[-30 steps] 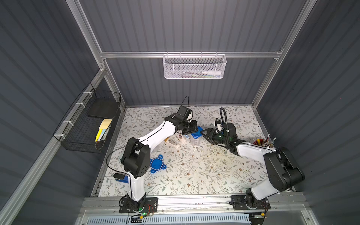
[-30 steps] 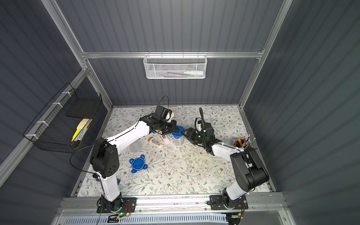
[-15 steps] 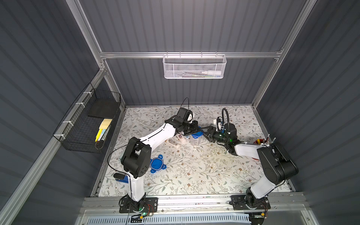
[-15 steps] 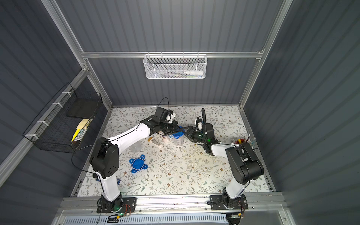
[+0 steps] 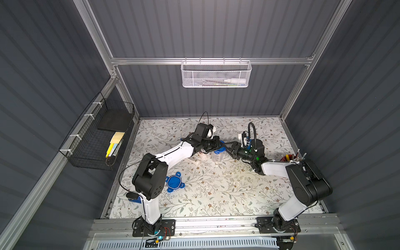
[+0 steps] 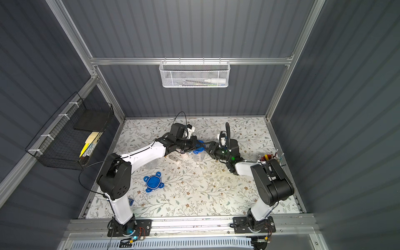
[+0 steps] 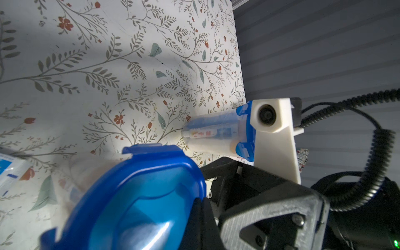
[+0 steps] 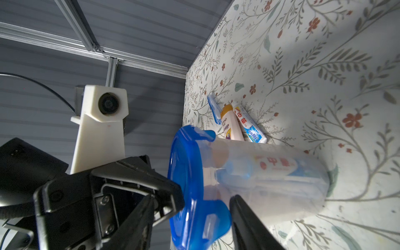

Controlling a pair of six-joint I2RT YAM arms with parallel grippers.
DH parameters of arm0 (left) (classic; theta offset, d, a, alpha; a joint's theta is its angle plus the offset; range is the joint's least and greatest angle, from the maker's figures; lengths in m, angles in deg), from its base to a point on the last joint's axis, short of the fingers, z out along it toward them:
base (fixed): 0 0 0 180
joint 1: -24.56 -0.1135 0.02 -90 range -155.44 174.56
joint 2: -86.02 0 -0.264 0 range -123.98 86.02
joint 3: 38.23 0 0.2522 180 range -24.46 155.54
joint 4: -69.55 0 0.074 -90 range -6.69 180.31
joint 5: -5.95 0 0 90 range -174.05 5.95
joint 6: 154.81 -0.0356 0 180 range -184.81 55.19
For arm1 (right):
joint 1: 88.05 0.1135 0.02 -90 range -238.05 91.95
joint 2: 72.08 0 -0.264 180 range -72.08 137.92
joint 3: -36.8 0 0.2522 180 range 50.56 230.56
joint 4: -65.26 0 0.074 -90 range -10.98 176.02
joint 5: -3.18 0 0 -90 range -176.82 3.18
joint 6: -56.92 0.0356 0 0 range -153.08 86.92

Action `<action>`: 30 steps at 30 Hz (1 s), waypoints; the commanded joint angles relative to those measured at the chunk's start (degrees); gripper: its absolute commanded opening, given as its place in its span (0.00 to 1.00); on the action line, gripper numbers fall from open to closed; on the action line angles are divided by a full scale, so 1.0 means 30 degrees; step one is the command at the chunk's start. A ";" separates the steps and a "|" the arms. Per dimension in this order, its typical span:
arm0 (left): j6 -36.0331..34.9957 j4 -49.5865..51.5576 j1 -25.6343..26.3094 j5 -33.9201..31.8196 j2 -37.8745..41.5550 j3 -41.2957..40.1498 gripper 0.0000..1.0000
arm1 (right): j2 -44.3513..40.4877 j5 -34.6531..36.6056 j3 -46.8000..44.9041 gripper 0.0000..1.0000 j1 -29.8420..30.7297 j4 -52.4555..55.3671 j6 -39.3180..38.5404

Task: Take out toiletry kits
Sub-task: Unfasten the latch on the container.

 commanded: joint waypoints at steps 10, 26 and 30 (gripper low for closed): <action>0.0061 0.4921 -0.0302 -0.1161 -0.2052 -0.1767 0.00 | -0.2527 -0.0618 -0.0214 0.58 -0.0034 -0.1625 0.0108; 0.0170 0.4911 -0.0327 -0.1052 -0.2999 -0.1686 0.00 | -0.3479 -0.1031 -0.0920 0.54 -0.0042 -0.1762 0.0696; 0.0127 0.4974 -0.0386 -0.1055 -0.2950 -0.1769 0.00 | -0.4719 -0.0787 -0.0956 0.54 -0.0034 -0.1150 0.0575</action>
